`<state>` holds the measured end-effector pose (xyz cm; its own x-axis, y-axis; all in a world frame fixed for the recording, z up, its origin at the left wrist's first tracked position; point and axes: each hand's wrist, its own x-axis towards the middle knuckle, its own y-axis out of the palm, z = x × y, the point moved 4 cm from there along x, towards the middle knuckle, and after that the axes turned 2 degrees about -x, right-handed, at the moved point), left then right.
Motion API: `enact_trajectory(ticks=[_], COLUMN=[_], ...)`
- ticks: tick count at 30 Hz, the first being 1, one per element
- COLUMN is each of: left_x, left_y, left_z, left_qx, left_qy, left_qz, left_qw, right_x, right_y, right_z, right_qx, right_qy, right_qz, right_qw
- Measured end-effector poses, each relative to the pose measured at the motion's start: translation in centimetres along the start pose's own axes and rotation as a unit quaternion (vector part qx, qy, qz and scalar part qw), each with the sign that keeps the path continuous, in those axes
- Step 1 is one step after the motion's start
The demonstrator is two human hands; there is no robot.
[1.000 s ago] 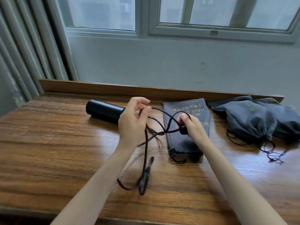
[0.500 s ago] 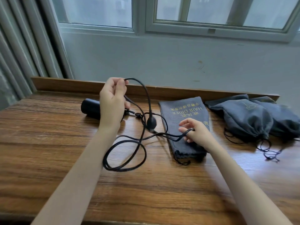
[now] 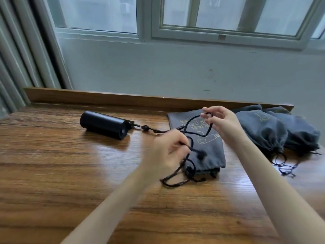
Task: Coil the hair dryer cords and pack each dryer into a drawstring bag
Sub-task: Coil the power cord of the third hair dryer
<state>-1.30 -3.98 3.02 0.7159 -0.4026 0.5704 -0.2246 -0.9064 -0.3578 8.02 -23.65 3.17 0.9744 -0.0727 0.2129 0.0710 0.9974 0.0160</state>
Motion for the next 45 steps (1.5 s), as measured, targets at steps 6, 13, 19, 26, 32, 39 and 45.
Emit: enact_trajectory(ticks=[6,13,19,26,32,39,45], left_x=[-0.5,-0.1,1.8,2.6,2.8,3.1,3.2], left_y=[7.5,4.6,-1.2,-3.0,-5.3,-5.8,-4.5], left_z=[-2.1,-1.1,6.1,8.4,9.2,9.0,8.2], left_qx=[0.194,0.031,0.345,0.063,-0.179,-0.281,-0.232], left_qy=[0.175,0.097,-0.107,-0.196,-0.269,-0.253,-0.217], left_qz=[0.127,-0.008,-0.109,-0.136,-0.260,-0.257,-0.202], left_qw=[0.957,0.995,0.926,0.969,0.910,0.889,0.926], right_x=[1.4,0.8,-0.4,-0.9,-1.9,-2.2,-2.7], right_y=[2.4,0.3,-1.4,-3.7,-4.6,-2.9,0.9], right_z=[4.1,4.3,4.0,2.7,0.4,-1.0,-0.2], right_qx=[-0.142,-0.170,-0.048,-0.081,-0.194,-0.413,-0.392], right_qy=[-0.132,-0.204,-0.203,-0.198,-0.119,-0.093,-0.132], right_qz=[0.078,0.025,-0.009,-0.067,-0.033,-0.003,0.035], right_qw=[0.978,0.964,0.978,0.974,0.973,0.906,0.910])
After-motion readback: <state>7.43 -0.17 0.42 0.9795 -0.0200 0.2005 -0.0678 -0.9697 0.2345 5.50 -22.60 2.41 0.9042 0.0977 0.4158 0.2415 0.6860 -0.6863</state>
